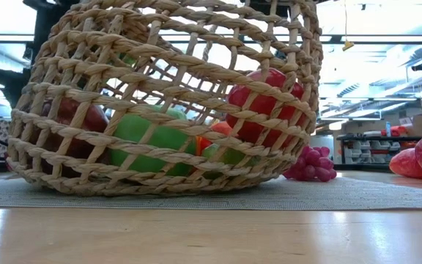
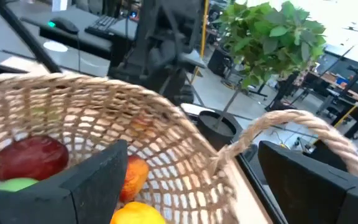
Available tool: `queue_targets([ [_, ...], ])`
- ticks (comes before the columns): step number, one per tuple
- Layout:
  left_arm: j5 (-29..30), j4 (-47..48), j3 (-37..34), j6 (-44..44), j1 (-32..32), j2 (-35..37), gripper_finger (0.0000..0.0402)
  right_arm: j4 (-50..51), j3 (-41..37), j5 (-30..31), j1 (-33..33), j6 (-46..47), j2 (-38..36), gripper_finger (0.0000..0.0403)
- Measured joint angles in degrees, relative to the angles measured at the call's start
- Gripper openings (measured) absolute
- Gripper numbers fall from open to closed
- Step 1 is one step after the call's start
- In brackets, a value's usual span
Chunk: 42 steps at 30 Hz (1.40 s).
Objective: Build produce basket
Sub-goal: Put the red apple into the brown basket
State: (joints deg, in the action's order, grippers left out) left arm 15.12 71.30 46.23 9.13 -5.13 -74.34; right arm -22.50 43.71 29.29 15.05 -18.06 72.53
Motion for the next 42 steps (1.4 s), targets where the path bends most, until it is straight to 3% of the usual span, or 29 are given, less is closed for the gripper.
queue_targets([
  [13, -1.6, -2.2, -3.6, 5.3, 0.1, 0.0, 0.0313, 0.0, -0.1, -6.6, -2.6, 0.0, -0.5, 0.0364],
  [29, -3.6, -4.6, -3.9, 11.1, 0.1, -0.7, 0.0314, 0.0, -0.1, -7.3, -2.6, 1.9, -0.5, 0.0364],
  [42, -0.6, -9.5, -11.2, 14.9, 0.2, -0.7, 0.0314, -0.2, -0.1, -8.5, -2.6, 2.9, -0.4, 0.0364],
])
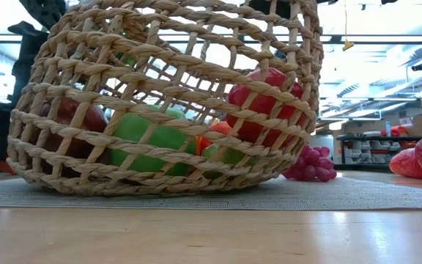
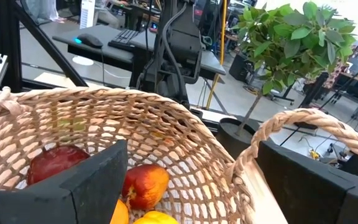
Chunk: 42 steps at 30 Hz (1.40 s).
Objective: Build produce basket
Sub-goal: Put the red apple into the brown basket
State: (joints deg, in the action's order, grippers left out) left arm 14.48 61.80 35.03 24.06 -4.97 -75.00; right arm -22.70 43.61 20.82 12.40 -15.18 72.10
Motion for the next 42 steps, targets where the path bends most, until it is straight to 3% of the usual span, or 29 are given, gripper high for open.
queue_targets([
  [6, 0.0, -0.1, -0.1, 1.1, 0.0, 0.0, 0.0309, 0.0, 0.0, 0.0, 0.0, 0.0, 0.0, 0.0364],
  [14, 0.0, 0.0, -0.1, 1.2, 0.0, 0.0, 0.0267, 0.0, 0.0, 0.0, 0.0, 0.0, 0.0, 0.0364],
  [20, 0.5, 2.4, 1.3, -0.9, 0.0, -0.1, 0.0268, 0.0, 0.0, 0.0, 0.0, 0.0, 0.0, 0.0364],
  [29, 1.3, 13.9, 10.8, -4.4, 0.0, -0.1, 0.0263, 0.0, 0.0, 0.0, 0.0, 0.0, 0.0, 0.0364],
  [42, 6.5, 25.3, 30.9, -16.2, 0.0, 0.0, 0.0269, 0.0, 0.0, 0.0, 0.0, 0.5, 0.0, 0.0364],
])
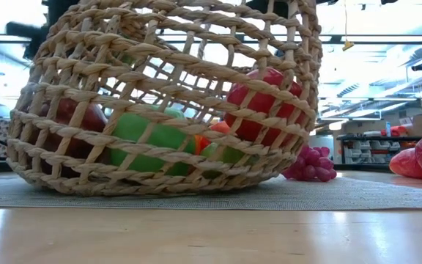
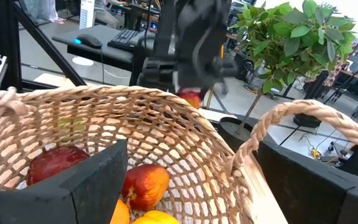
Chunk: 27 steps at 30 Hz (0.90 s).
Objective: Build produce basket
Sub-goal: Put the red apple into the brown basket
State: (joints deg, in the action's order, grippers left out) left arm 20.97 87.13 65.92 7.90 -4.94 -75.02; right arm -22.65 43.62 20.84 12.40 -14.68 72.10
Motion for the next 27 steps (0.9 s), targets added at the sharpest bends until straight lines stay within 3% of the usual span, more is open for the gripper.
queue_targets([
  [11, 0.0, -0.7, 20.7, -2.5, 1.3, 0.0, 0.0267, -0.1, 0.0, 0.0, 0.0, 0.1, 0.0, 0.0364],
  [18, -3.4, -8.5, 32.3, -2.9, 4.1, 0.0, 0.0267, -0.1, 0.0, 0.1, 0.1, 0.2, 0.0, 0.0364],
  [27, -10.4, -23.0, 36.0, -3.3, 9.2, 0.0, 0.0269, -0.2, 0.0, 0.6, 0.1, 0.1, 0.0, 0.0364],
])
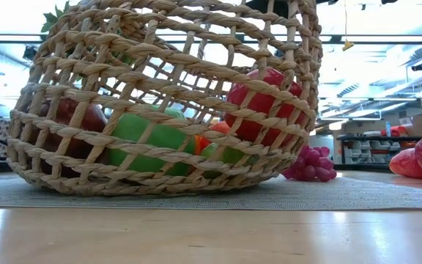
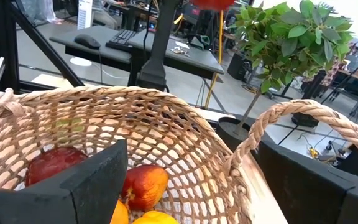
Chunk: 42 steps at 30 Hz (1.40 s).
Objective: Build produce basket
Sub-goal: Put the red apple into the brown basket
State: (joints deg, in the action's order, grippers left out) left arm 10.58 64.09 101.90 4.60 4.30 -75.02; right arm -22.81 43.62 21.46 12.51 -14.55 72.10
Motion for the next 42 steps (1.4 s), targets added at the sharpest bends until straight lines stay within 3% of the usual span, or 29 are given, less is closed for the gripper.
queue_targets([
  [4, -0.1, -1.5, 0.0, -0.8, 1.7, 0.0, 0.0268, 1.8, 0.0, 2.9, 1.0, -0.7, -0.9, 0.0364],
  [9, 0.0, -2.6, 0.0, -2.7, 3.2, 0.0, 0.0270, 11.0, 0.0, 8.9, 5.9, -0.7, -7.7, 0.0364],
  [16, 0.0, -6.0, -0.3, -2.9, 4.6, -1.0, 0.0268, 14.7, -3.0, 9.5, 10.5, 0.0, -16.4, 0.0364],
  [26, -0.3, -10.3, -0.4, -0.7, 5.0, -7.3, 0.0268, 0.2, -18.0, 7.0, 10.8, -3.1, -30.5, 0.0364],
  [32, -0.3, -10.5, -0.4, 12.6, 5.4, -12.0, 0.0270, -2.4, -21.0, 7.5, 10.8, -1.5, -36.0, 0.0364],
  [39, 0.3, -6.1, -0.4, 46.1, 6.1, -17.8, 0.0273, -5.8, -22.8, 7.6, 9.4, 3.1, -35.3, 0.0364],
  [42, 4.4, -5.1, -0.4, 56.5, 6.2, -19.8, 0.0274, -5.9, -22.8, 7.6, 9.0, 6.7, -34.5, 0.0364],
])
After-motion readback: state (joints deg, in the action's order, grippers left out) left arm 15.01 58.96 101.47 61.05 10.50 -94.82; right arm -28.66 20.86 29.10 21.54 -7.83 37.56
